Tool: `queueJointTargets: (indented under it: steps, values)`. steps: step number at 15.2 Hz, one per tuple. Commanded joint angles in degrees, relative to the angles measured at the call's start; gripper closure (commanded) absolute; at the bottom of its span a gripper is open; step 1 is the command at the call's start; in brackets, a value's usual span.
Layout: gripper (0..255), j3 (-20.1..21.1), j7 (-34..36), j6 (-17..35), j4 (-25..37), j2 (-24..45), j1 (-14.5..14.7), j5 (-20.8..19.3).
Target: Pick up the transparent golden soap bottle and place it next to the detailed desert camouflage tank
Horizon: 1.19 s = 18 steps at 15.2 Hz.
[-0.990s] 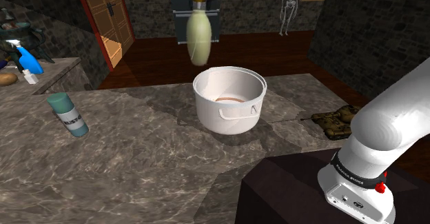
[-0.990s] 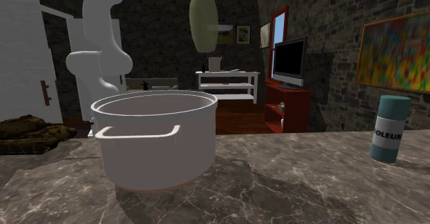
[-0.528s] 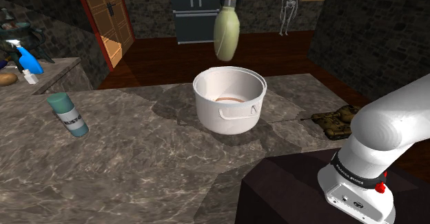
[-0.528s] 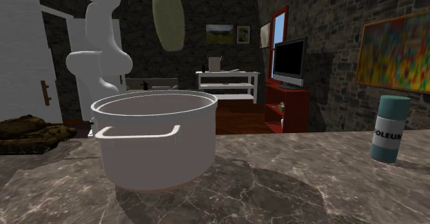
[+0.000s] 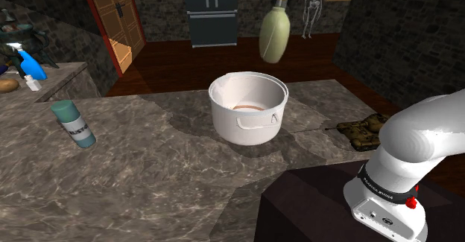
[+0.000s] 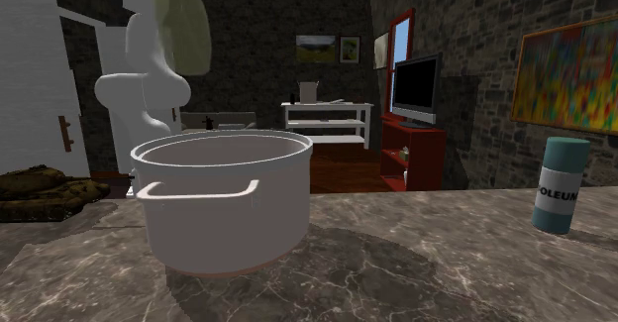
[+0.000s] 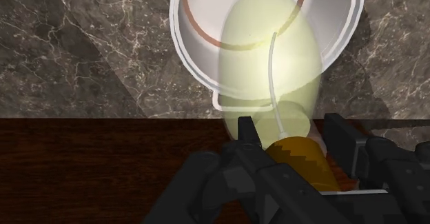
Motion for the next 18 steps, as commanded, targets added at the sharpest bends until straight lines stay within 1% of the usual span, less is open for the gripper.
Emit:
queueJointTargets:
  steps: [1,9,13,18]
  values:
    - [255,-2.82,-3.11,-0.37,-1.39,-1.64,-0.33,-0.32]
    - [255,-12.90,-14.00,-1.70,-4.56,-5.58,-2.16,-2.76]
    - [255,-17.95,-19.44,-2.32,-4.62,-6.08,-3.22,-4.34]
    - [255,-24.35,-26.29,-2.99,-3.28,-5.33,-4.43,-6.28]
